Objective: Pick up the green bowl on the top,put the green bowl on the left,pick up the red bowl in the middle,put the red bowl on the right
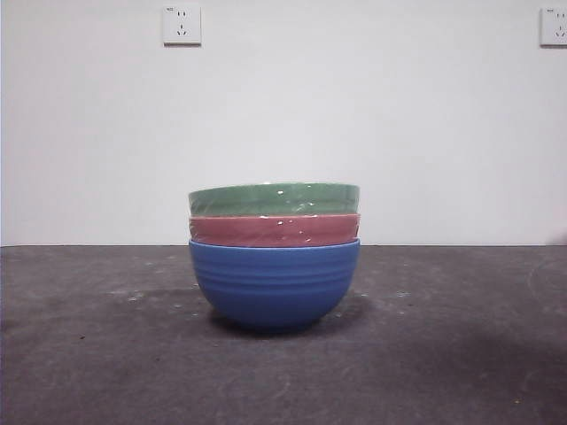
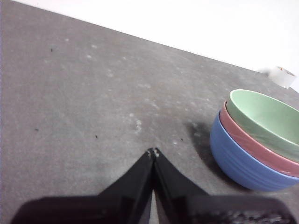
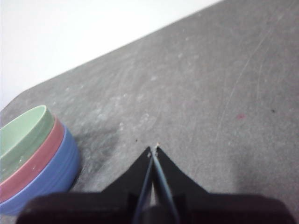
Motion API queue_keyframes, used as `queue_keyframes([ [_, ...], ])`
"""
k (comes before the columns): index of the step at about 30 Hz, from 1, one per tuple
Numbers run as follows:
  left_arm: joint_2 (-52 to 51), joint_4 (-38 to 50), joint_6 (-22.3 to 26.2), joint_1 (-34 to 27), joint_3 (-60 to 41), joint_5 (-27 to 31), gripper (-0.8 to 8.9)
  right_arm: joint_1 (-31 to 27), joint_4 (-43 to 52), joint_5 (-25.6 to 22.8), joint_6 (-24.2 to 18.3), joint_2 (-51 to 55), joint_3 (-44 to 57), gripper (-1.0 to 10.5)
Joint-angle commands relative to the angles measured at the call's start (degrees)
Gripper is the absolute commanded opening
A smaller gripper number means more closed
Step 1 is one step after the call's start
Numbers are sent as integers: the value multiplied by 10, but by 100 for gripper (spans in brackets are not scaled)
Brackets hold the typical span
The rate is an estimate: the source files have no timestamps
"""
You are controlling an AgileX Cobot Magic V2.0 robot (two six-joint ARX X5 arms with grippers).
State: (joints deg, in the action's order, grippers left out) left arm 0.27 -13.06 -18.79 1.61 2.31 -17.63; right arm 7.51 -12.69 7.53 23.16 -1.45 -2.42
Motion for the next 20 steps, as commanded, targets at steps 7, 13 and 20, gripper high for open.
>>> queue_keyframes([
  [7, 64, -40, -18, -2, 101, 10, -6, 0, -50, -1, 7, -54, -119, -9],
  [13, 151, -63, 9, -2, 195, 0, -7, 1, -94, 1, -30, -142, -223, -8],
  [20, 272, -115, 85, -1, 309, -67, -7, 1, -162, 41, -113, -254, -353, -2],
])
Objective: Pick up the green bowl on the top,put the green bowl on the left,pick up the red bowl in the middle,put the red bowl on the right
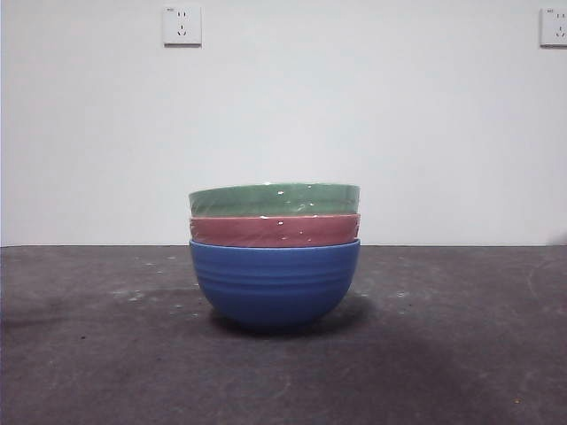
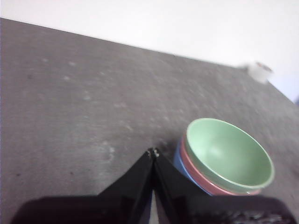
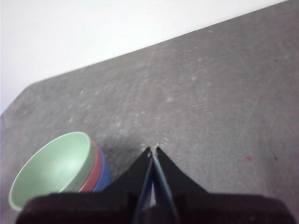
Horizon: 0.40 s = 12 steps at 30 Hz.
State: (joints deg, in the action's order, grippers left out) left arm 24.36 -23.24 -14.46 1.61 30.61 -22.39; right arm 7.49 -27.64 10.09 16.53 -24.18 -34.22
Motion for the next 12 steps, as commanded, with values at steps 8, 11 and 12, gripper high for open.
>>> queue_keyframes([
  [8, 135, -102, 93, 0, 135, -128, -6, 1, -78, 141, -134, -126, -146, -1],
  [11, 154, -115, 102, 0, 155, -176, -5, 1, -80, 180, -141, -146, -157, 0],
  [12, 157, -115, 102, 0, 159, -187, -4, 1, -80, 189, -141, -149, -158, 1],
])
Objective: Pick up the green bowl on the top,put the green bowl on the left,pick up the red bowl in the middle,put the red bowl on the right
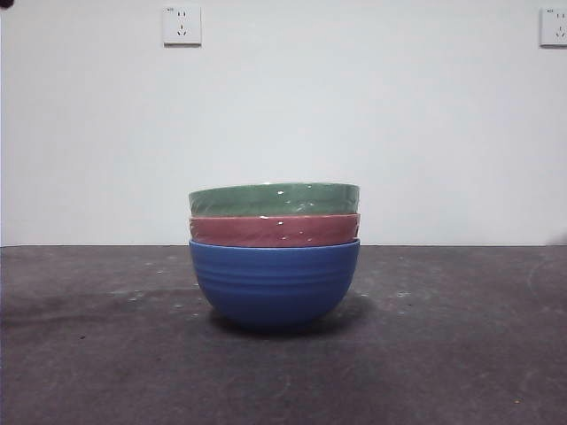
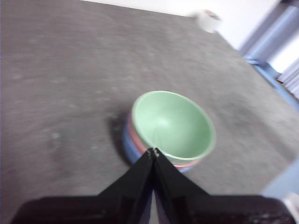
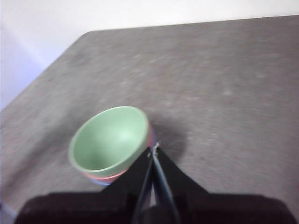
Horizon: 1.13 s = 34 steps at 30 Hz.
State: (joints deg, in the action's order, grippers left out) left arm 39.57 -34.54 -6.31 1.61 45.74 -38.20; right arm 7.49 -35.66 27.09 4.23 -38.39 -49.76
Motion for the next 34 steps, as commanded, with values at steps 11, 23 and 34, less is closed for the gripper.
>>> queue_keyframes([
  [11, 15, 26, 19, 41, 13, -41, 380, 1, -6, 26, -12, -21, -2, 257],
  [23, 207, -64, 150, 221, 155, 50, 376, 1, -10, 26, 0, -26, -2, 257],
  [34, 407, -132, 284, 376, 298, 235, 374, 1, -19, 26, 0, -37, -2, 256],
])
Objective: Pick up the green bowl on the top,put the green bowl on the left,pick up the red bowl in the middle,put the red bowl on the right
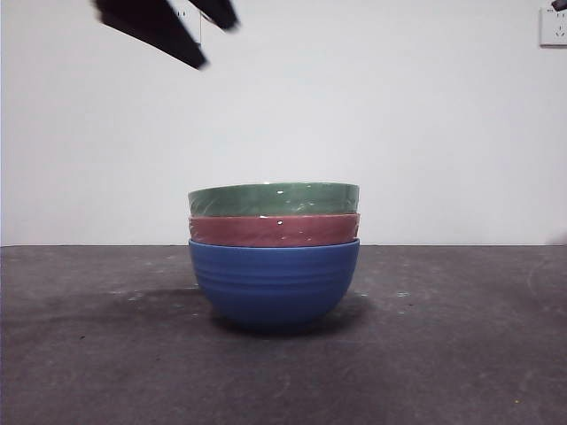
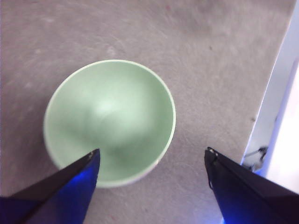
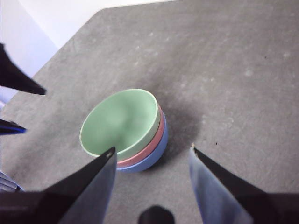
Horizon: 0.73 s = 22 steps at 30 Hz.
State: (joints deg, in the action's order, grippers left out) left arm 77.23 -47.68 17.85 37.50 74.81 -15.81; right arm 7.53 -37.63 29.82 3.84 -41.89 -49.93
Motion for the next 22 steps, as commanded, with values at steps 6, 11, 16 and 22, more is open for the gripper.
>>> queue_keyframes([
  [6, 110, 4, 84, 45, 14, 24, 374, 1, 0, -2, 2, -17, 0, 255],
  [11, 158, 6, 94, 46, 14, 22, 373, 1, 0, -2, 1, -31, 0, 252],
  [16, 167, 6, 110, 47, 14, 21, 248, 1, 0, -2, 1, -39, 0, 252],
  [22, 169, 5, 122, 45, 14, 20, 179, 1, 0, -2, 1, -39, 0, 252],
])
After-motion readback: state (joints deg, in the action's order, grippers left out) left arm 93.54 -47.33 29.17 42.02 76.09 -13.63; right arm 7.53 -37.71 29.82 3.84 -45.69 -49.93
